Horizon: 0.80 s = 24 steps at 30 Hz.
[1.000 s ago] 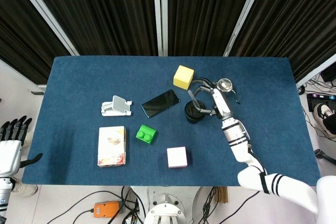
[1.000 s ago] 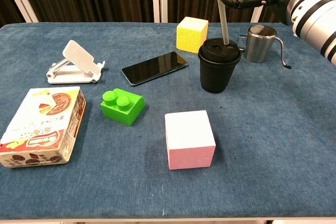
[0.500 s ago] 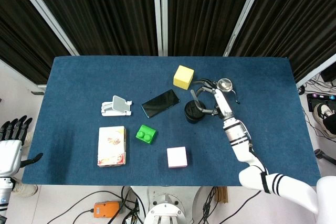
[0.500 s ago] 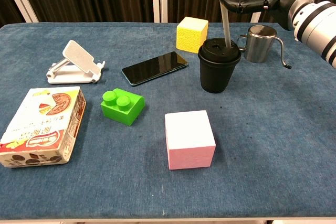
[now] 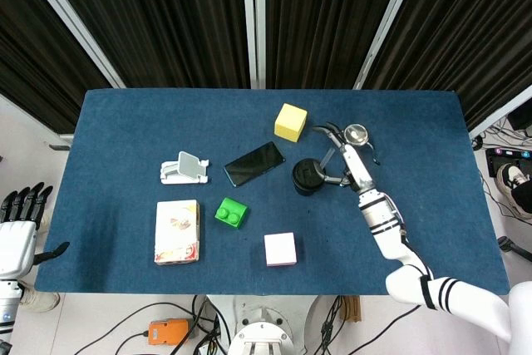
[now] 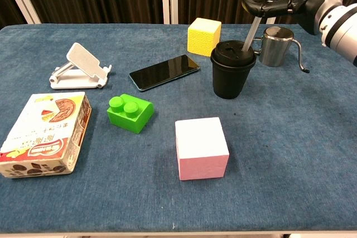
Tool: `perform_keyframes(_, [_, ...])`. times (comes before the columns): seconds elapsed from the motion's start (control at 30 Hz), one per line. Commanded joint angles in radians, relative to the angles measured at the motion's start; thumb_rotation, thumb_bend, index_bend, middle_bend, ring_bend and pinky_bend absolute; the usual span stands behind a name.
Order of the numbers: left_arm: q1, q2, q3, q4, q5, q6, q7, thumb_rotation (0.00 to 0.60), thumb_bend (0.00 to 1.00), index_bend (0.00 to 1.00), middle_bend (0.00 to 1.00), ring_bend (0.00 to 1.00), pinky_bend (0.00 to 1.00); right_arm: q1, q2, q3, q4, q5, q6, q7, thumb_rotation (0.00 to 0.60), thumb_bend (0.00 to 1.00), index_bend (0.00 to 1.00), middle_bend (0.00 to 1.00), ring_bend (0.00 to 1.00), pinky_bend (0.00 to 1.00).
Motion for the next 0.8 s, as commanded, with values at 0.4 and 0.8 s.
perform_keyframes(0.4, [-0.010, 0.006, -0.006, -0.007, 0.006, -0.002, -0.005, 0.600, 0.00, 0.00, 0.04, 0.00, 0.00, -0.228, 0.385, -0.115, -0.167, -0.096, 0.243, -0.492, 0.600, 0.54, 0.17, 0.21, 0.04, 0.15])
perform_keyframes(0.8, [-0.015, 0.005, -0.005, -0.021, 0.011, -0.003, 0.002, 0.600, 0.00, 0.00, 0.04, 0.00, 0.00, -0.445, 0.544, -0.261, -0.297, -0.073, 0.325, -0.581, 0.600, 0.50, 0.00, 0.09, 0.00, 0.04])
